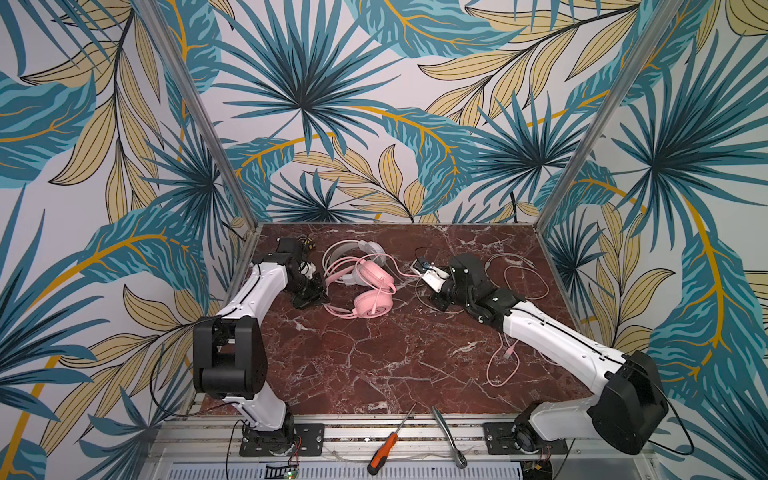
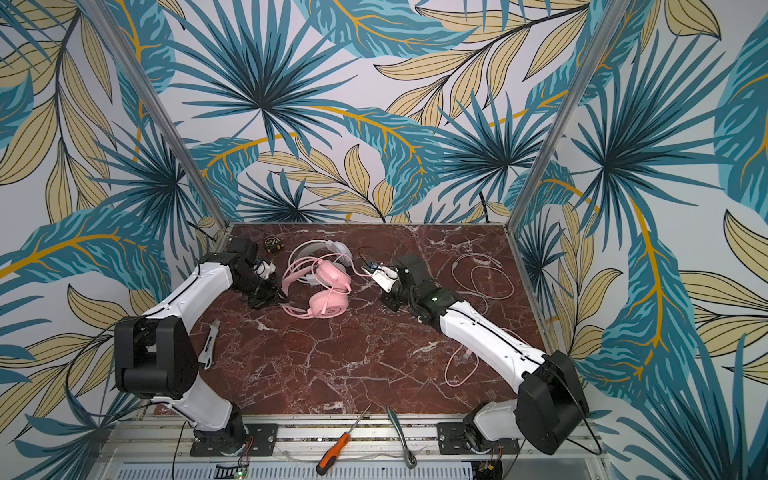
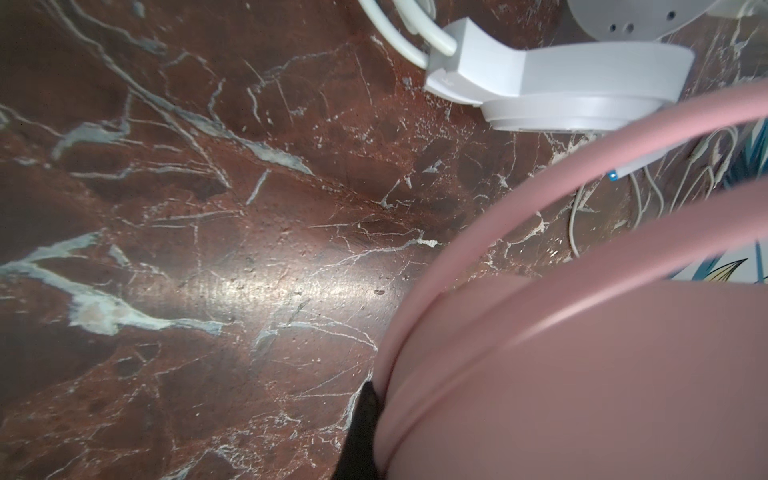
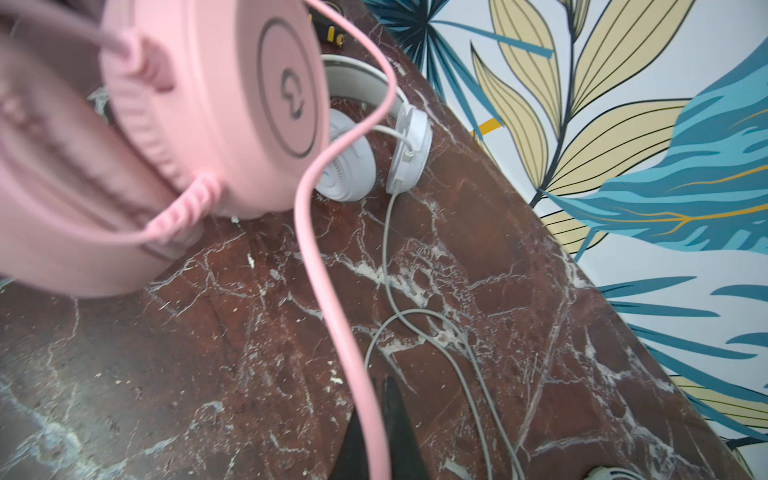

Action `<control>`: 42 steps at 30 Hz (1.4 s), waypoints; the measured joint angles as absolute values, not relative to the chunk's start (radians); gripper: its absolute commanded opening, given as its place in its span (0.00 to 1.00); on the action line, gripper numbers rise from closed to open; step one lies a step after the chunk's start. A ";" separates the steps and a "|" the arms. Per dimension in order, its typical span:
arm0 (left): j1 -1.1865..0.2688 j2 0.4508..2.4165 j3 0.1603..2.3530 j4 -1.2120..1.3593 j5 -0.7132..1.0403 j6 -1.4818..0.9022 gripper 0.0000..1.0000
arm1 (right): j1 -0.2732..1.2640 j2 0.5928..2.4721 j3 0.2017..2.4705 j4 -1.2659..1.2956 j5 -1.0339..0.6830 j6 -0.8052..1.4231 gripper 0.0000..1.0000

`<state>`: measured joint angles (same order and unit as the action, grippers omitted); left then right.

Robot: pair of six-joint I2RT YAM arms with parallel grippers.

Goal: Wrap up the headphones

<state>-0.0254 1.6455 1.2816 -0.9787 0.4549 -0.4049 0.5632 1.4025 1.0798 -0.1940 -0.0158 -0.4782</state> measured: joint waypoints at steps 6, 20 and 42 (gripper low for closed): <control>-0.078 1.668 1.300 -0.994 0.443 -0.351 0.00 | 0.530 1.530 1.193 -0.208 -0.043 -0.475 0.00; -0.095 1.667 1.310 -0.995 0.520 -0.297 0.00 | 0.507 1.772 1.345 -0.302 -0.100 -0.308 0.00; -0.084 1.627 1.280 -0.814 0.738 -0.447 0.00 | 0.507 1.900 1.252 -0.158 -0.295 0.027 0.08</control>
<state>-0.0837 1.6272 1.2800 -0.8143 0.7383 -0.4469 0.5072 1.9003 1.2522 -0.1581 -0.2955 0.0265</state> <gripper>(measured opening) 0.083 0.071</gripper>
